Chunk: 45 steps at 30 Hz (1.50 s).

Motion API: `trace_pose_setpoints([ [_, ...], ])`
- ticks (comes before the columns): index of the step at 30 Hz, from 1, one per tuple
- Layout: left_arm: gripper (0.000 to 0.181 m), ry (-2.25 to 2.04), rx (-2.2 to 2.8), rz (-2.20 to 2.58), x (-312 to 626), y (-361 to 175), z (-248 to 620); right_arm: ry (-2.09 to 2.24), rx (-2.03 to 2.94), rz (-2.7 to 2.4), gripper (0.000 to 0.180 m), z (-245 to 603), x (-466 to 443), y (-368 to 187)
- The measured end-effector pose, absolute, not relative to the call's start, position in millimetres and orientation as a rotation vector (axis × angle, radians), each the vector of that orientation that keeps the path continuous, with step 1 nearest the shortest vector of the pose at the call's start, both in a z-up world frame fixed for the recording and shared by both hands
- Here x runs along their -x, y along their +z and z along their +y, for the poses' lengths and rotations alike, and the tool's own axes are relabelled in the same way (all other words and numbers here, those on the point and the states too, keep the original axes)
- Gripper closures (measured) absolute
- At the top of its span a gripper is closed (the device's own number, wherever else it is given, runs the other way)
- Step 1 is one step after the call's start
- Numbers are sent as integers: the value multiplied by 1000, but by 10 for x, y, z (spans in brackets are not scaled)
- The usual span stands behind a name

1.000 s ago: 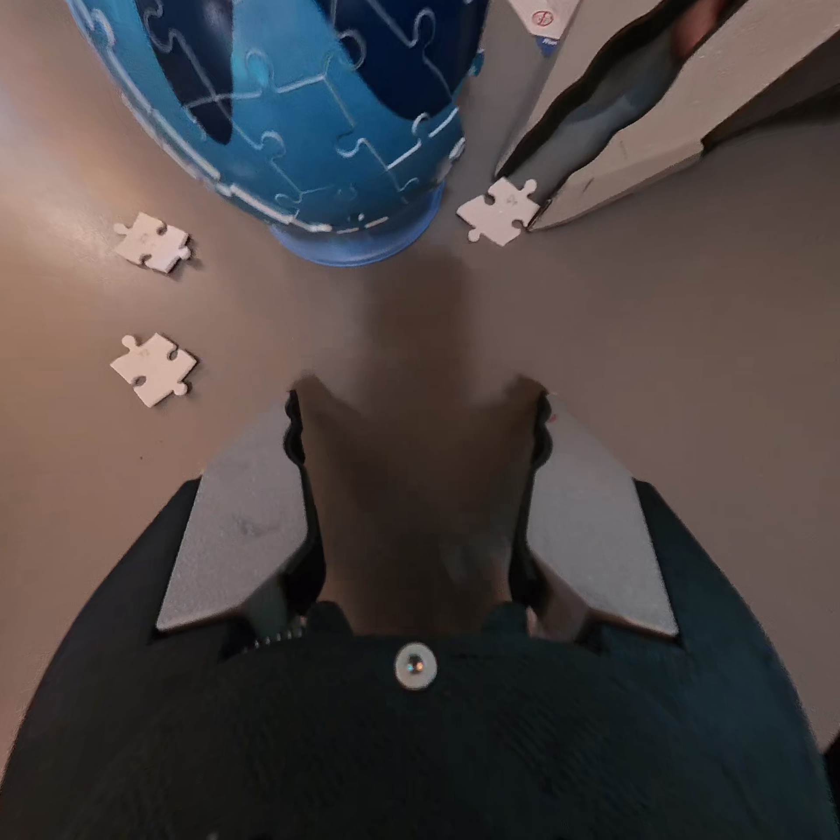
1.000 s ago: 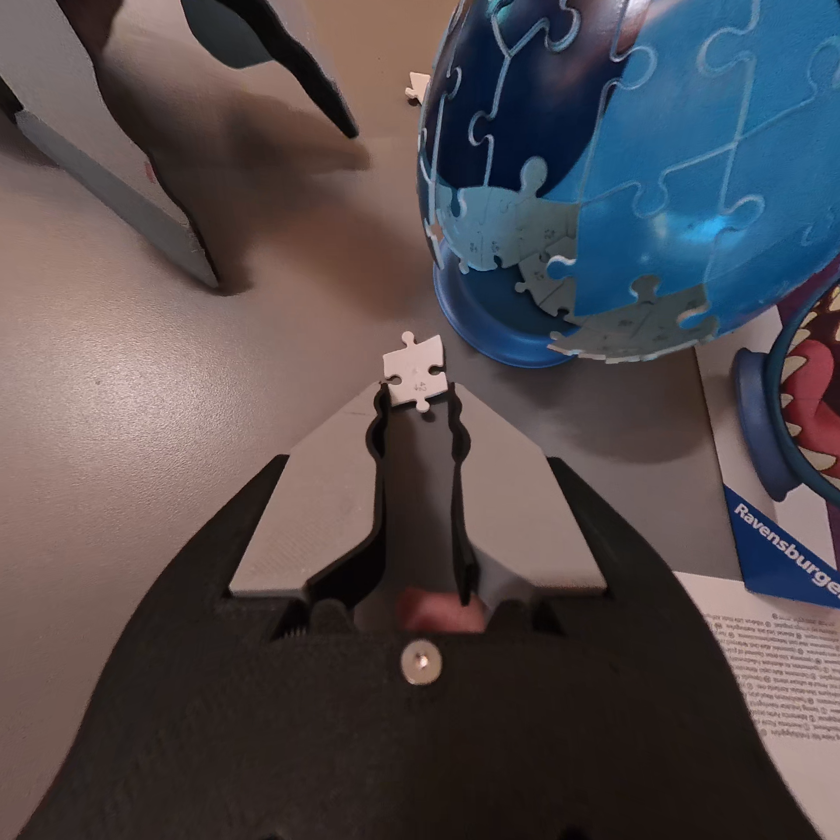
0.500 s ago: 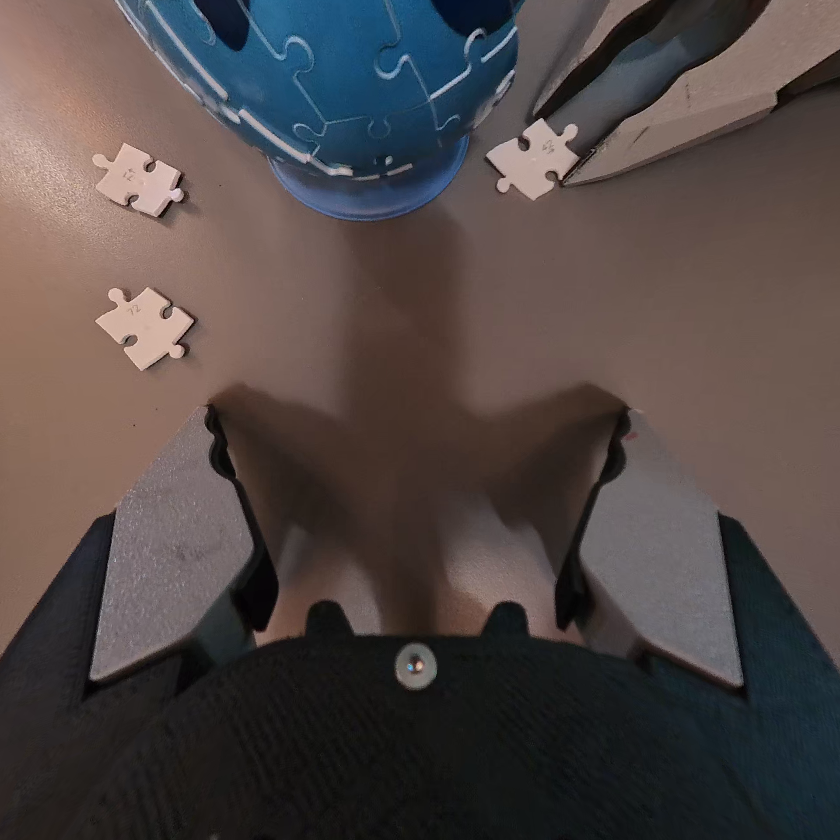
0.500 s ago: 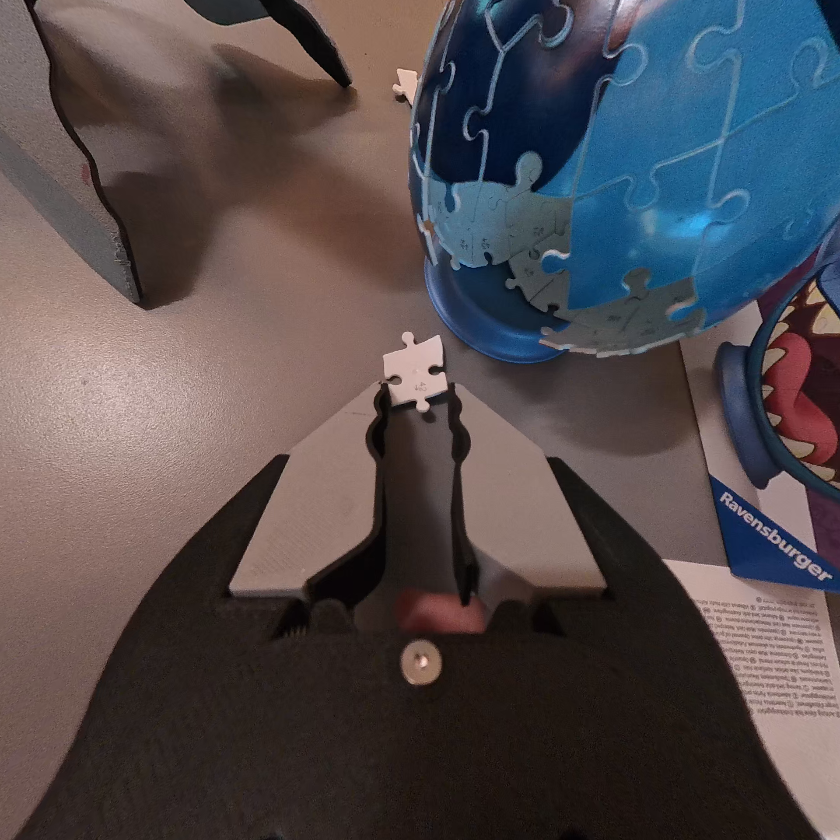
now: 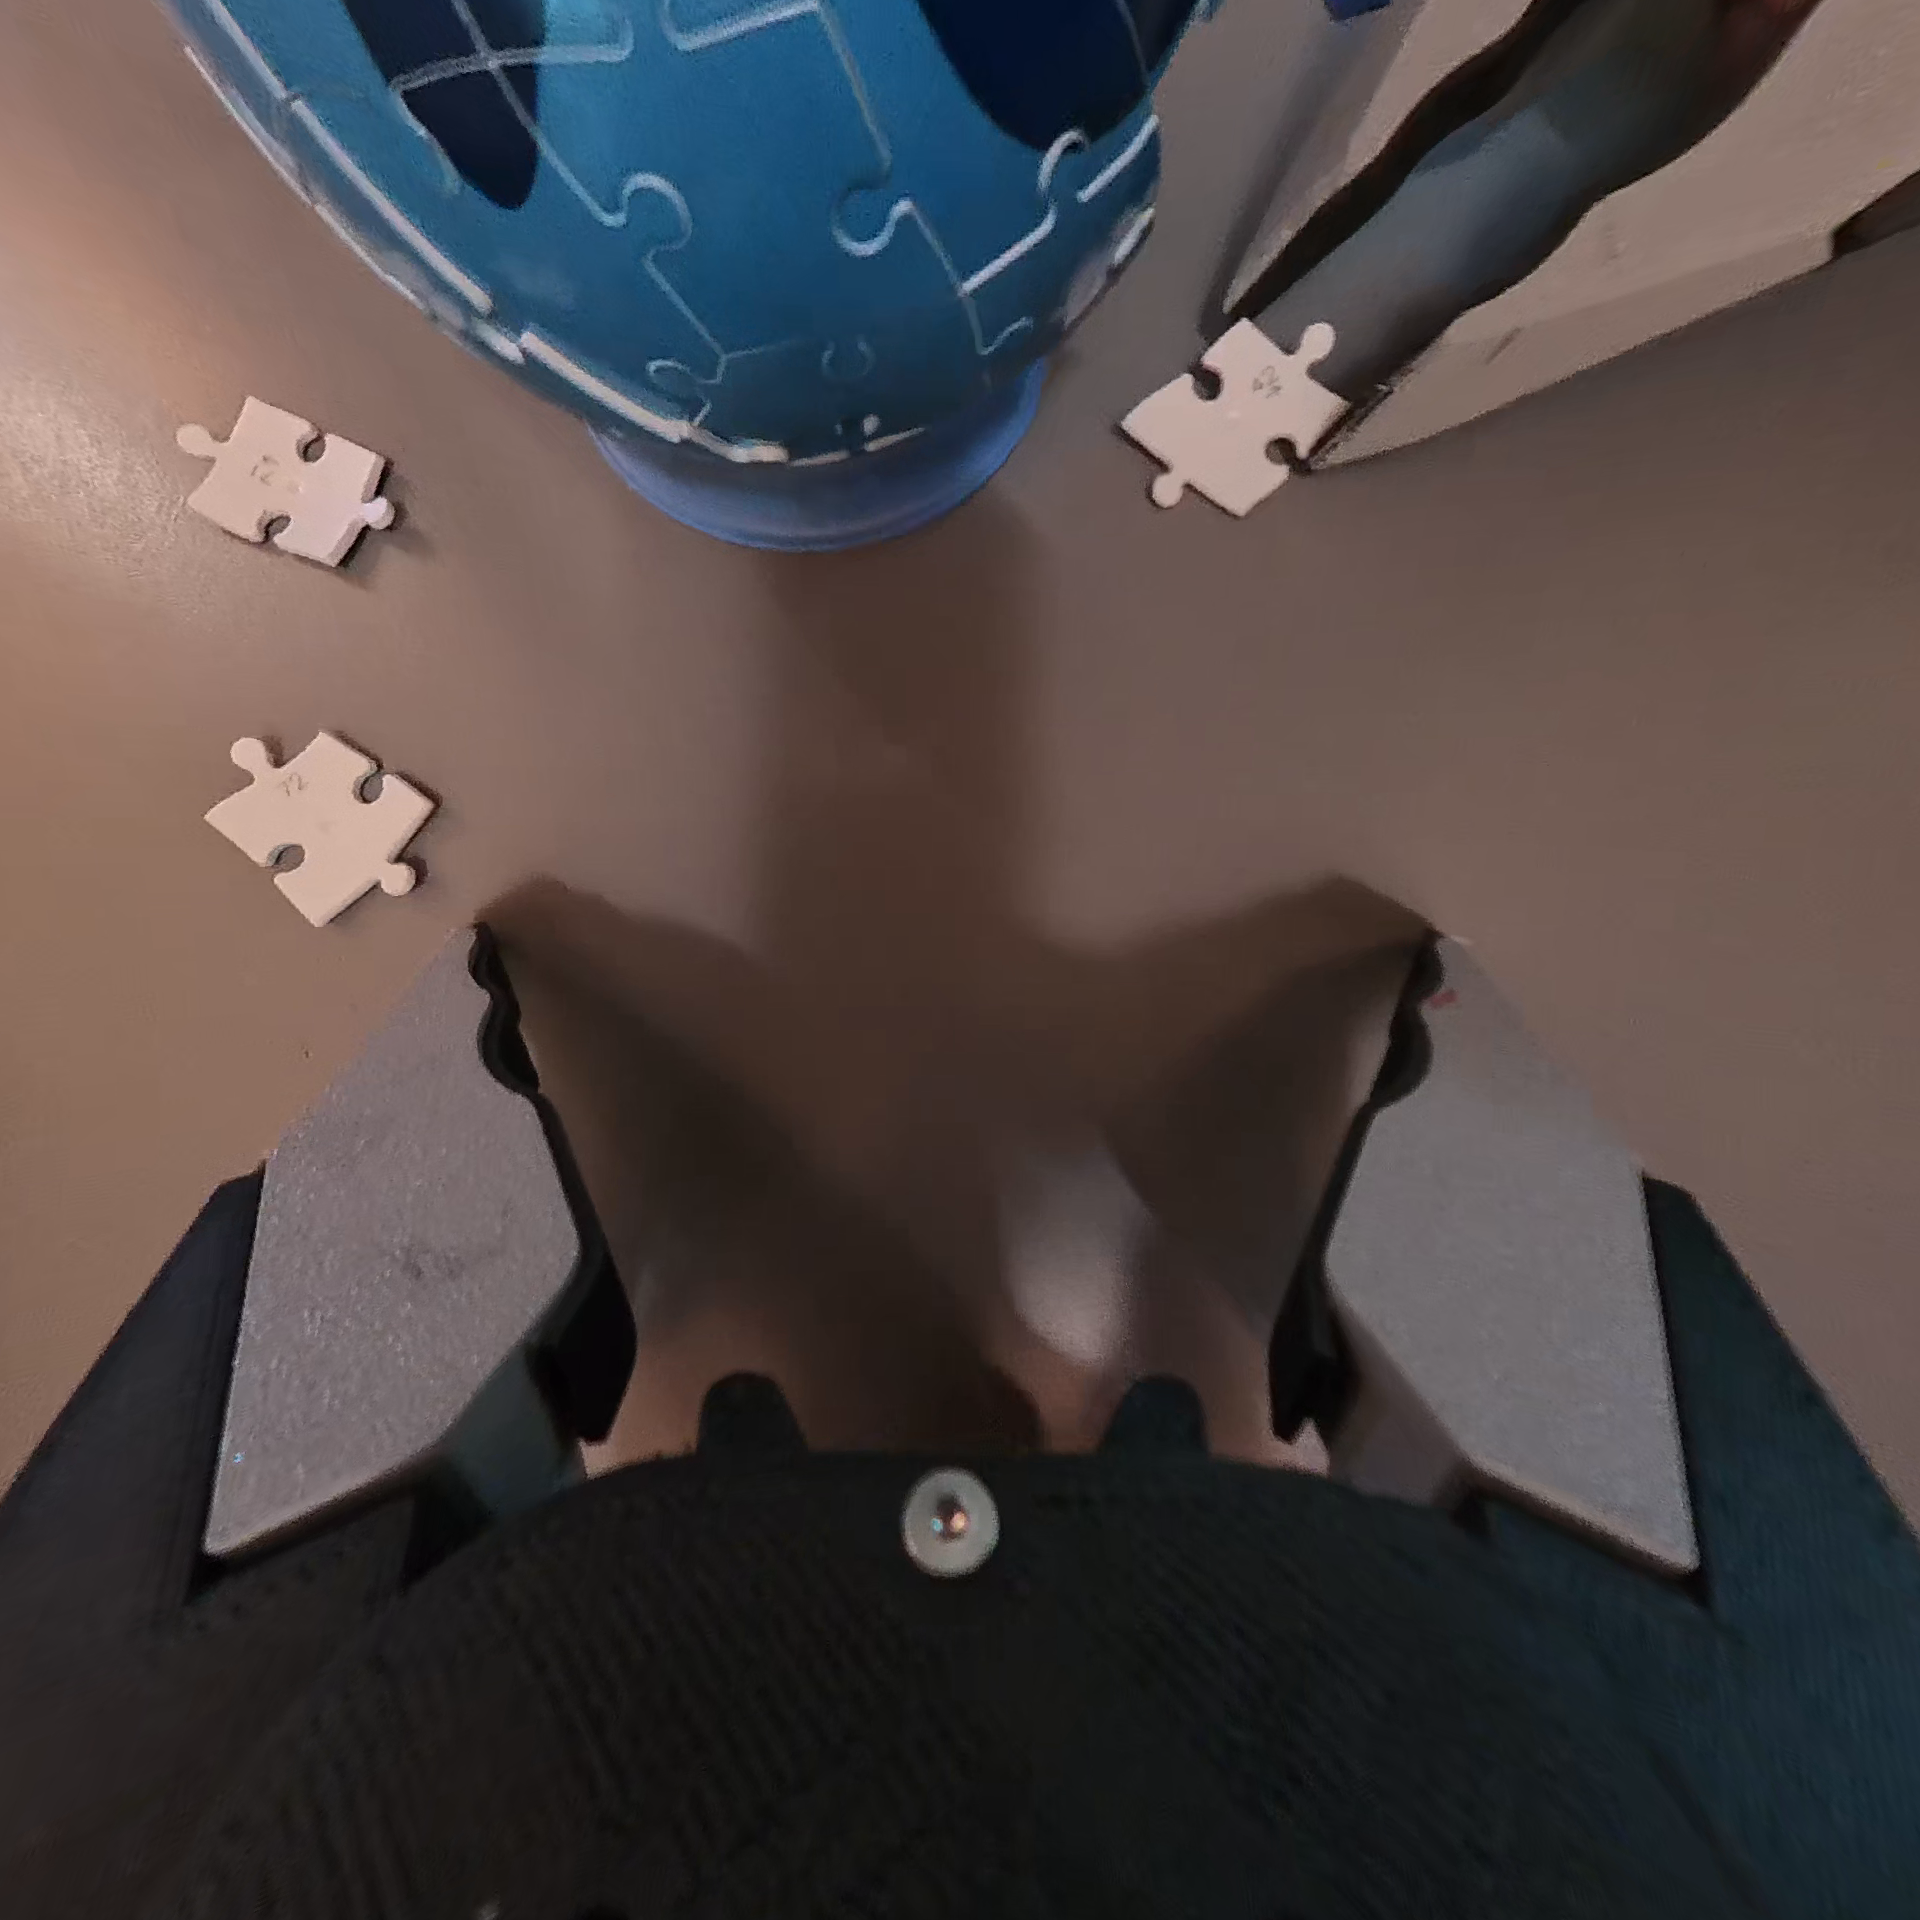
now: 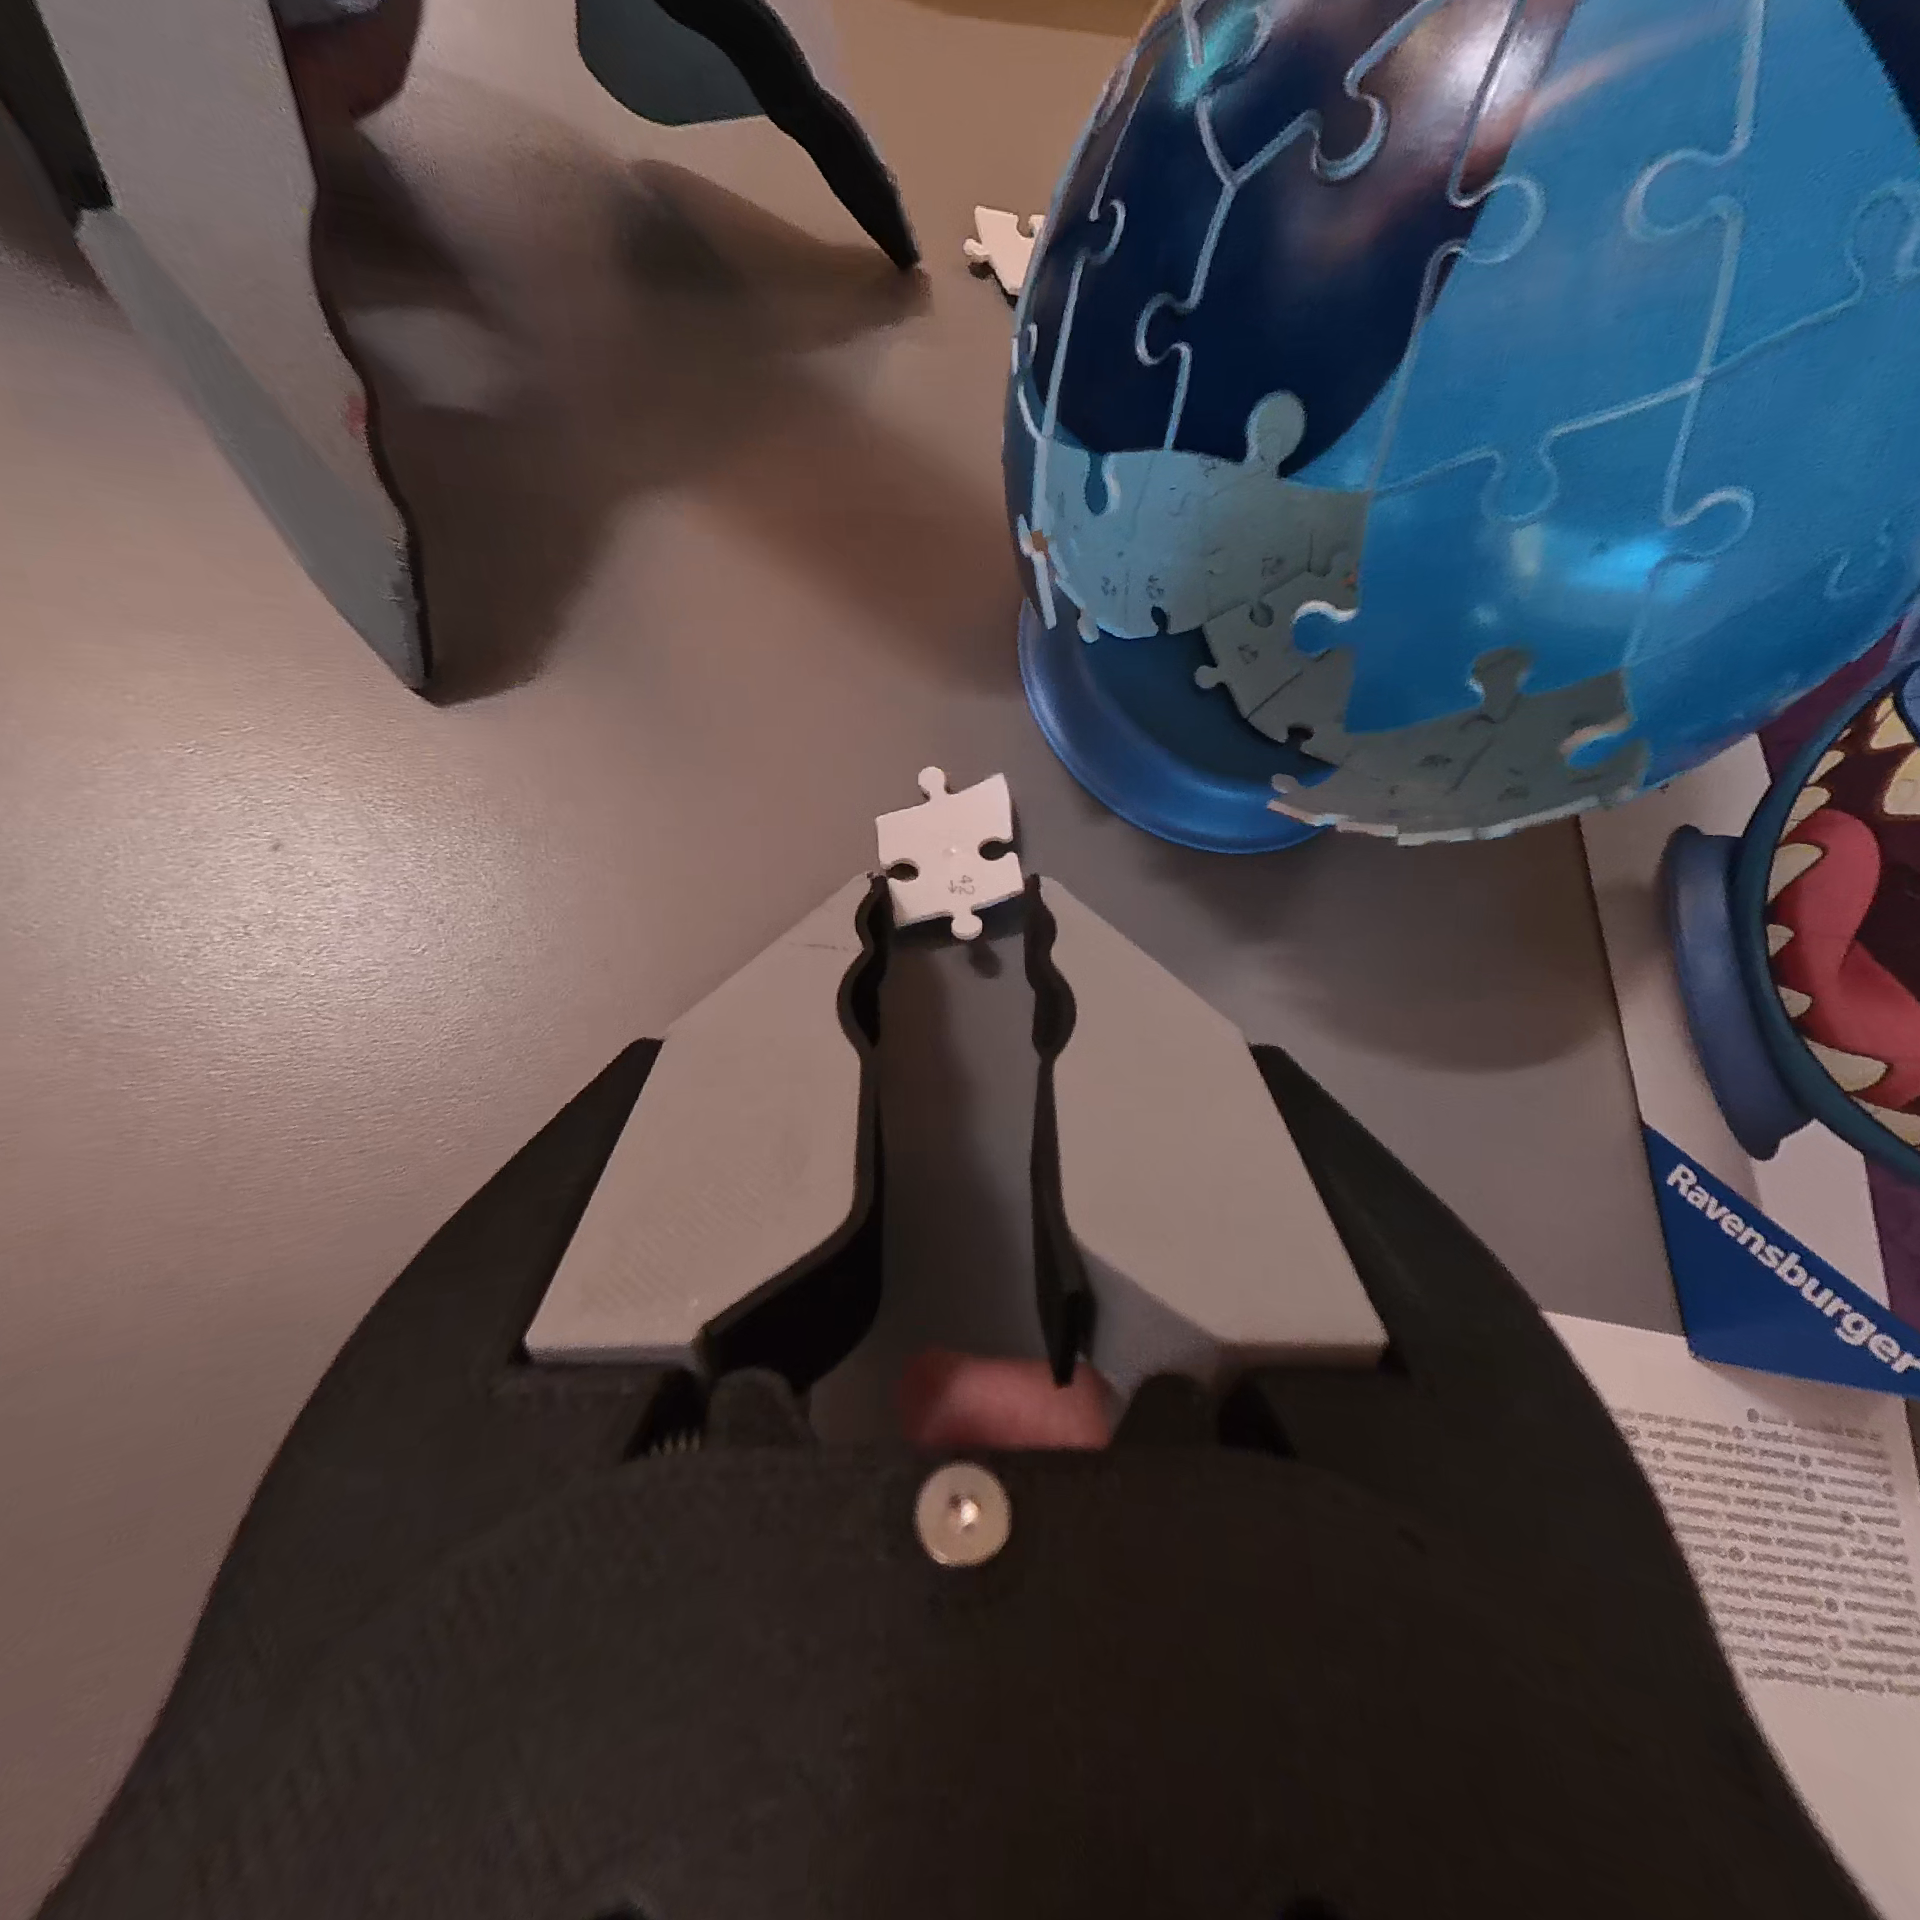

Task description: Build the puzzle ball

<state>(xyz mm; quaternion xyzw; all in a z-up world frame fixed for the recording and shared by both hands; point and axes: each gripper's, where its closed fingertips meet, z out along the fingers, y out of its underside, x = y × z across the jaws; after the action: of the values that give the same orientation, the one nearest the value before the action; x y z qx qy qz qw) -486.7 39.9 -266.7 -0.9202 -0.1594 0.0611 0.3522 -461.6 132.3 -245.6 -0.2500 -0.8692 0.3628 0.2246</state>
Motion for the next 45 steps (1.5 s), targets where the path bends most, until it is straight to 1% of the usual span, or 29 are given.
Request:
trace_pose_setpoints([
  [2, 22, 150, 2383, -394, 4862, -2666, 422, 1015, 695, -2408, 157, 1323, 4599, -2454],
  [3, 26, 139, 2387, -367, 4855, -2661, 440, 1022, 698, -2408, 157, 1327, 4598, -2447],
  [4, 37, 135, 2381, -352, 4849, -2634, 450, 1029, 705, -2406, 157, 1331, 4601, -2440],
  [5, 67, 129, 2353, -333, 4851, -2581, 484, 1032, 713, -2411, 157, 1335, 4601, -2445],
  [6, 111, 79, 2314, -285, 4787, -2513, 532, 1033, 719, -2423, 157, 1337, 4596, -2457],
  [8, 147, -9, 2217, -193, 4662, -2362, 634, 1034, 709, -2445, 157, 1329, 4577, -2473],
  [10, 181, 36, 2169, -170, 4690, -2284, 665, 1052, 702, -2443, 157, 1322, 4566, -2458],
  [15, 181, 59, 2187, -97, 4601, -2333, 741, 1190, 681, -2427, 157, 1252, 4511, -2335],
  [19, 181, 227, 2178, 6, 4635, -2303, 806, 1291, 705, -2413, 157, 1223, 4496, -2252],
  [20, 178, 254, 2183, 48, 4613, -2306, 810, 1326, 718, -2415, 157, 1206, 4483, -2227],
  [22, 153, 280, 2195, 87, 4581, -2348, 841, 1402, 742, -2403, 157, 1170, 4461, -2148],
  [23, 148, 292, 2220, 97, 4577, -2390, 847, 1433, 755, -2391, 157, 1153, 4456, -2105],
  [27, 142, 408, 2213, 109, 4613, -2383, 915, 1512, 792, -2373, 157, 1092, 4415, -2004],
  [32, 148, 597, 2152, 210, 4580, -2258, 1012, 1522, 842, -2388, 157, 1073, 4382, -2014],
  [35, 155, 677, 2129, 278, 4529, -2228, 1064, 1587, 893, -2398, 157, 1068, 4358, -2000],
  [36, 158, 688, 2127, 297, 4515, -2234, 1079, 1611, 899, -2405, 157, 1064, 4345, -1996],
  [37, 168, 694, 2130, 315, 4501, -2244, 1091, 1633, 899, -2411, 157, 1057, 4330, -1987],
  [38, 172, 701, 2132, 330, 4489, -2250, 1091, 1643, 897, -2419, 157, 1053, 4312, -1985],
  [40, 173, 716, 2124, 352, 4478, -2243, 1097, 1639, 868, -2420, 157, 1064, 4292, -1970],
  [41, 181, 724, 2112, 365, 4469, -2234, 1097, 1639, 831, -2426, 158, 1060, 4270, -1958],
  [42, 181, 734, 2089, 378, 4459, -2209, 1101, 1639, 774, -2428, 161, 1055, 4240, -1940],
  [45, 181, 767, 2021, 411, 4432, -2120, 1091, 1550, 599, -2432, 158, 1095, 4190, -1965],
])
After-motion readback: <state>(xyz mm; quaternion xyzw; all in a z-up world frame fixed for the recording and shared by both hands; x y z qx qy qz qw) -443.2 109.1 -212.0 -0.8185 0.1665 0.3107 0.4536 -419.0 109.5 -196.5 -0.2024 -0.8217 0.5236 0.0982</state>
